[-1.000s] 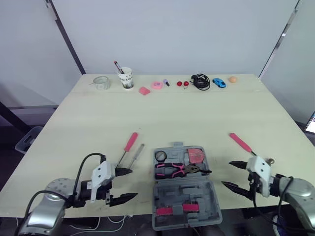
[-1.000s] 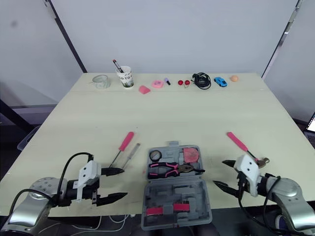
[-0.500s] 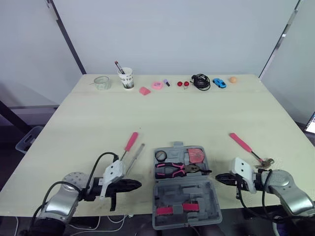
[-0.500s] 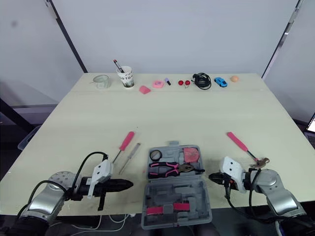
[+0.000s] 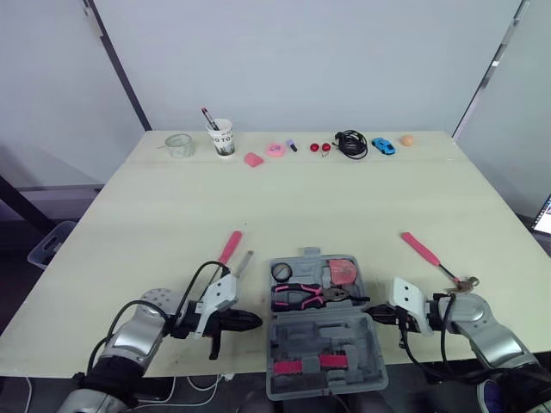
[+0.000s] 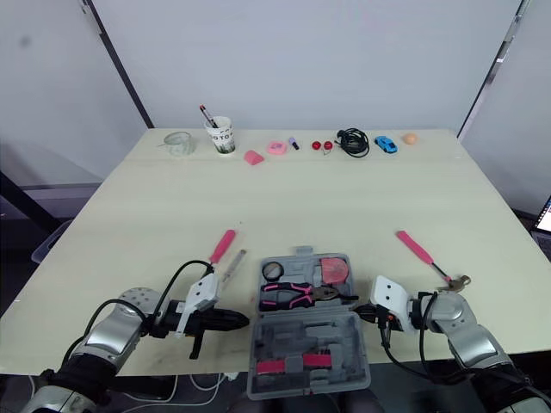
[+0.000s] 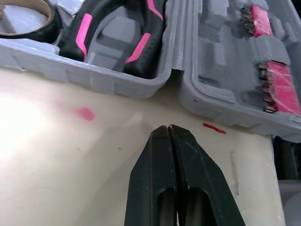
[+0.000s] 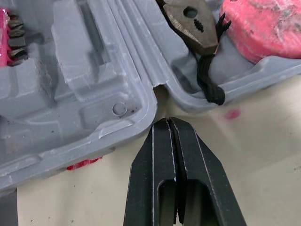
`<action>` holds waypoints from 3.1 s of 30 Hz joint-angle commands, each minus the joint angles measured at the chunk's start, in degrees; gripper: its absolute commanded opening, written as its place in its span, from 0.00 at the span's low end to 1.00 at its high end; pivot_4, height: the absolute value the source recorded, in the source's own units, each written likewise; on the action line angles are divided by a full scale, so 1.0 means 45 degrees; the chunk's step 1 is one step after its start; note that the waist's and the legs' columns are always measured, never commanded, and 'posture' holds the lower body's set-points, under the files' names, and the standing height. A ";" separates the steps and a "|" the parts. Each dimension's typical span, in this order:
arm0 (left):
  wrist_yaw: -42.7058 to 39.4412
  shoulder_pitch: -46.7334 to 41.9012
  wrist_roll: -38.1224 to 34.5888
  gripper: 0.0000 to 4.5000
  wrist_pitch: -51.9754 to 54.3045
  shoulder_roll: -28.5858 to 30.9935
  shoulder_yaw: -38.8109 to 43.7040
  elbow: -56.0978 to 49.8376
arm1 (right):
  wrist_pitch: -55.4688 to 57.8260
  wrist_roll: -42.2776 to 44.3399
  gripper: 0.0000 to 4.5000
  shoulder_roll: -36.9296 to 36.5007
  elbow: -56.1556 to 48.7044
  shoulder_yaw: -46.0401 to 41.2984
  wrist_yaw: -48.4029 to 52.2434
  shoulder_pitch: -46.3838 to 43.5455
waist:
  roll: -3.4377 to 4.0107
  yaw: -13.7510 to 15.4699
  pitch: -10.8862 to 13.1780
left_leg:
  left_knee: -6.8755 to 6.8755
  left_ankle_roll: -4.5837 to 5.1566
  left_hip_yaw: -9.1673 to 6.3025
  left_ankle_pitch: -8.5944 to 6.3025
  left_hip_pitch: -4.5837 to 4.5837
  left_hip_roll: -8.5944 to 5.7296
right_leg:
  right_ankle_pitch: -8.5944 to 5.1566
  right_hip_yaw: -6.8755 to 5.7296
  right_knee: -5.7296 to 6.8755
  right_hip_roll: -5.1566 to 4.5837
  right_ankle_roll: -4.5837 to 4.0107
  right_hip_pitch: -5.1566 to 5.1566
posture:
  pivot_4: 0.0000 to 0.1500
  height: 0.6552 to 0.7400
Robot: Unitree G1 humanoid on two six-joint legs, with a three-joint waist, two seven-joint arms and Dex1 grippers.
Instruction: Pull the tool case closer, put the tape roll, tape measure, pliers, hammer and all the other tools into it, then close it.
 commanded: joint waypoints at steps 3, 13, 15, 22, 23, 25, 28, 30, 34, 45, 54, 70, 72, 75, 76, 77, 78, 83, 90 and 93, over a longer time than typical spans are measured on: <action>-0.0260 -0.0219 0.0148 0.02 -0.0266 -0.0116 -0.0116 0.0335 | -0.0309 -0.0104 0.00 0.0105 -0.0156 0.0097 0.0025 -0.0125 | -0.0001 -0.0028 0.0000 | 0.0025 0.0000 -0.0004 0.0000 0.0003 0.0003 | -0.0001 0.0001 0.0029 0.0000 -0.0001 0.0000 | 1.00 1.00; -0.0113 -0.0542 0.0417 0.02 -0.0564 -0.0599 -0.0177 0.0889 | -0.0374 -0.0309 0.00 0.0289 -0.0077 0.0183 -0.0022 -0.0172 | -0.0001 -0.0047 -0.0001 | 0.0033 0.0000 -0.0010 0.0000 0.0007 0.0004 | -0.0002 0.0002 0.0056 0.0000 -0.0003 -0.0001 | 1.00 1.00; 0.0097 -0.0618 0.0557 0.02 -0.0634 -0.0769 -0.0204 0.0968 | -0.0408 -0.0341 0.00 0.0322 -0.0024 0.0184 -0.0020 -0.0186 | -0.0001 -0.0040 -0.0001 | 0.0033 0.0000 -0.0009 0.0000 0.0008 0.0003 | -0.0002 0.0002 0.0056 0.0000 -0.0003 -0.0001 | 1.00 1.00; 0.0334 -0.0658 0.0516 0.02 -0.0296 -0.1287 -0.0229 0.0626 | -0.0425 -0.0402 0.00 0.0413 0.0065 0.0173 -0.0051 -0.0196 | -0.0003 -0.0007 -0.0003 | 0.0038 0.0000 -0.0010 0.0000 0.0007 0.0002 | -0.0002 0.0003 0.0059 0.0000 -0.0003 0.0001 | 1.00 1.00; 0.0426 -0.0696 0.0448 0.02 -0.0122 -0.1420 -0.0210 0.0514 | -0.0449 -0.0408 0.00 0.0415 0.0106 0.0166 -0.0038 -0.0227 | -0.0002 -0.0003 -0.0004 | 0.0038 0.0000 -0.0010 0.0000 0.0008 0.0002 | -0.0001 0.0003 0.0060 0.0000 -0.0003 0.0001 | 1.00 1.00; 0.0517 -0.0745 0.0384 0.02 0.0096 -0.1550 -0.0176 0.0378 | -0.0477 -0.0420 0.00 0.0426 0.0165 0.0164 -0.0023 -0.0278 | -0.0001 0.0014 -0.0005 | 0.0042 0.0000 -0.0011 0.0000 0.0009 0.0001 | -0.0001 0.0003 0.0061 -0.0001 -0.0002 0.0003 | 1.00 1.00; 0.0554 -0.0769 0.0406 0.02 0.0265 -0.1589 -0.0110 0.0310 | -0.0537 -0.0419 0.00 0.0460 0.0295 0.0143 -0.0023 -0.0383 | -0.0002 0.0056 -0.0008 | 0.0050 0.0001 -0.0014 0.0001 0.0011 -0.0002 | -0.0001 0.0006 0.0065 -0.0002 -0.0002 0.0007 | 1.00 1.00; 0.0571 -0.0832 0.0480 0.02 0.0264 -0.1565 -0.0106 0.0377 | -0.0585 -0.0416 0.00 0.0510 0.0431 0.0110 -0.0050 -0.0510 | -0.0003 0.0065 -0.0008 | 0.0053 0.0001 -0.0014 0.0001 0.0014 -0.0002 | -0.0001 0.0008 0.0067 -0.0001 -0.0001 0.0010 | 1.00 1.00; 0.0872 -0.1281 0.0526 0.02 0.0426 -0.1746 0.0025 0.0763 | -0.0611 -0.0384 0.00 0.0725 0.0784 -0.0005 -0.0204 -0.0873 | -0.0003 0.0065 -0.0008 | 0.0055 0.0001 -0.0016 0.0002 0.0019 -0.0002 | 0.0000 0.0009 0.0072 -0.0001 -0.0001 0.0010 | 1.00 1.00; 0.1815 -0.2776 0.1070 0.02 0.0016 -0.2241 0.0227 0.2584 | -0.1021 -0.0752 0.00 0.1493 0.2526 -0.0160 -0.0834 -0.2384 | -0.0003 0.0015 -0.0007 | 0.0071 0.0000 -0.0022 0.0008 0.0011 -0.0004 | 0.0006 0.0015 0.0083 0.0013 -0.0003 0.0009 | 1.00 1.00; 0.1871 -0.3065 0.1238 0.02 -0.0343 -0.2388 0.0281 0.3049 | -0.1389 -0.0944 0.00 0.1949 0.3351 -0.0282 -0.1266 -0.2932 | -0.0003 -0.0082 -0.0006 | 0.0071 0.0000 -0.0023 0.0008 0.0010 -0.0004 | 0.0007 0.0018 0.0087 0.0014 -0.0003 0.0009 | 1.00 1.00; 0.2032 -0.3782 0.1448 0.02 -0.0874 -0.2314 0.0577 0.4170 | -0.1675 -0.1127 0.00 0.2398 0.3815 -0.0427 -0.1568 -0.3251 | -0.0002 -0.0137 -0.0006 | 0.0063 0.0000 -0.0023 0.0008 0.0009 -0.0003 | 0.0010 0.0018 0.0086 0.0016 0.0002 0.0006 | 1.00 1.00; 0.2022 -0.3791 0.1439 0.02 -0.0910 -0.2324 0.0577 0.4202 | -0.1671 -0.1128 0.00 0.2434 0.3805 -0.0424 -0.1574 -0.3268 | -0.0002 -0.0137 -0.0006 | 0.0061 0.0000 -0.0022 0.0008 0.0008 -0.0003 | 0.0012 0.0020 0.0085 0.0016 0.0006 0.0005 | 1.00 1.00; 0.1995 -0.3793 0.1435 0.02 -0.0917 -0.2328 0.0564 0.4207 | -0.1658 -0.1129 0.00 0.2486 0.3799 -0.0415 -0.1562 -0.3289 | -0.0002 -0.0138 -0.0006 | 0.0060 0.0000 -0.0023 0.0008 0.0008 -0.0002 | 0.0012 0.0019 0.0085 0.0016 0.0006 0.0005 | 1.00 1.00; 0.1939 -0.3760 0.1430 0.02 -0.0897 -0.2306 0.0546 0.4162 | -0.1650 -0.1128 0.00 0.2511 0.3767 -0.0404 -0.1557 -0.3281 | -0.0002 -0.0138 -0.0006 | 0.0060 0.0000 -0.0023 0.0008 0.0008 -0.0002 | 0.0012 0.0019 0.0085 0.0016 0.0006 0.0005 | 1.00 1.00; 0.1868 -0.3713 0.1427 0.02 -0.0865 -0.2275 0.0516 0.4089 | -0.1638 -0.1106 0.00 0.2540 0.3730 -0.0396 -0.1533 -0.3271 | -0.0002 -0.0138 -0.0006 | 0.0060 0.0000 -0.0023 0.0008 0.0008 -0.0002 | 0.0012 0.0019 0.0085 0.0016 0.0005 0.0004 | 1.00 1.00; 0.1760 -0.3644 0.1420 0.02 -0.0802 -0.2227 0.0472 0.3971 | -0.1616 -0.1093 0.00 0.2559 0.3691 -0.0386 -0.1517 -0.3260 | -0.0002 -0.0141 -0.0006 | 0.0060 0.0000 -0.0023 0.0008 0.0008 -0.0002 | 0.0012 0.0019 0.0085 0.0016 0.0006 0.0004 | 1.00 1.00; 0.1391 -0.3347 0.1365 0.02 -0.0584 -0.1960 0.0418 0.3512 | -0.1476 -0.1051 0.00 0.2627 0.3504 -0.0273 -0.1320 -0.3172 | -0.0002 -0.0189 -0.0005 | 0.0051 0.0000 -0.0020 0.0007 0.0010 0.0003 | 0.0012 0.0022 0.0084 0.0024 0.0006 0.0001 | 1.00 1.00; 0.1318 -0.2988 0.1371 0.02 -0.0390 -0.1801 0.0359 0.3162 | -0.1633 -0.1223 0.00 0.2880 0.3807 -0.0239 -0.1484 -0.3377 | -0.0002 -0.0201 -0.0005 | 0.0039 0.0000 -0.0021 0.0006 0.0012 0.0012 | 0.0027 0.0027 0.0079 0.0038 0.0034 -0.0001 | 1.00 1.00; 0.1446 -0.2963 0.1345 0.02 -0.0337 -0.1794 0.0430 0.3115 | -0.1683 -0.1270 0.00 0.2964 0.3945 -0.0279 -0.1550 -0.3484 | -0.0002 -0.0202 -0.0005 | 0.0039 0.0000 -0.0019 0.0006 0.0012 0.0013 | 0.0025 0.0028 0.0078 0.0039 0.0030 -0.0001 | 1.00 1.00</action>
